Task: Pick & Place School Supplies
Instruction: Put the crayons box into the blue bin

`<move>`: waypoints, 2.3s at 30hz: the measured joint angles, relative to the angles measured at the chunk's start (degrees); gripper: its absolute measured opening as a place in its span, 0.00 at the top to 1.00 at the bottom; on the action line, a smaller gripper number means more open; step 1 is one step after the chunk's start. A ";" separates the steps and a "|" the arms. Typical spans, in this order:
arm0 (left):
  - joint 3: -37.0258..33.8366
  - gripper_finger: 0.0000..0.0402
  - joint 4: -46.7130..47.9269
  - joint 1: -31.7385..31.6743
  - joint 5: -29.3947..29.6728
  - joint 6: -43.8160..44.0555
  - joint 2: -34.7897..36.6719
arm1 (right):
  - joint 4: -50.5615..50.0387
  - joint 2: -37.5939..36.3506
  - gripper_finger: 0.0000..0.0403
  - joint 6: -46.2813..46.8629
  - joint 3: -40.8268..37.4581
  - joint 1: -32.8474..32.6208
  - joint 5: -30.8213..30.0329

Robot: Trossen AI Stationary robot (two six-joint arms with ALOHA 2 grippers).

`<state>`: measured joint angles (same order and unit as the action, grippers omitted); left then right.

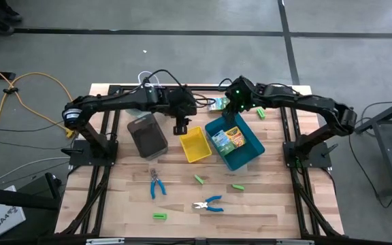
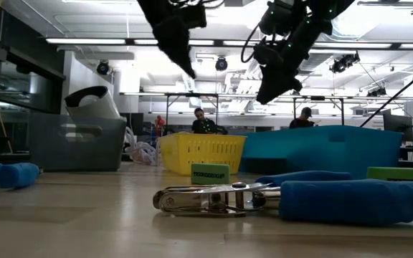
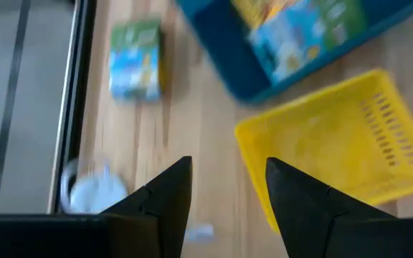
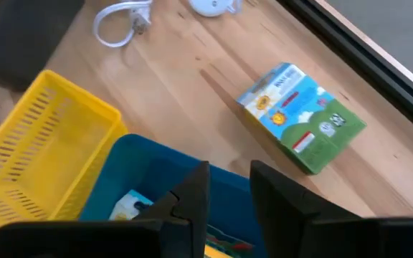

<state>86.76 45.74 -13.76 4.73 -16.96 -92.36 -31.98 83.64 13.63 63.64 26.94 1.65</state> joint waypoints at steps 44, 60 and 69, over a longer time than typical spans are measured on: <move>0.00 0.58 -22.53 -23.94 -40.05 -19.18 -21.84 | -6.30 -8.34 0.77 -0.39 0.02 3.27 -5.34; 0.02 0.58 -24.79 -21.71 -31.15 -16.60 -21.81 | 6.80 9.04 0.89 -1.42 0.02 19.35 11.05; 0.02 0.58 -24.07 -18.20 -28.22 -18.15 -21.81 | 6.65 10.88 0.99 -1.44 0.02 20.09 12.17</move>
<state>86.78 21.67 -31.96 -23.49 -35.11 -114.17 -25.33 94.52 12.19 63.66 47.03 13.82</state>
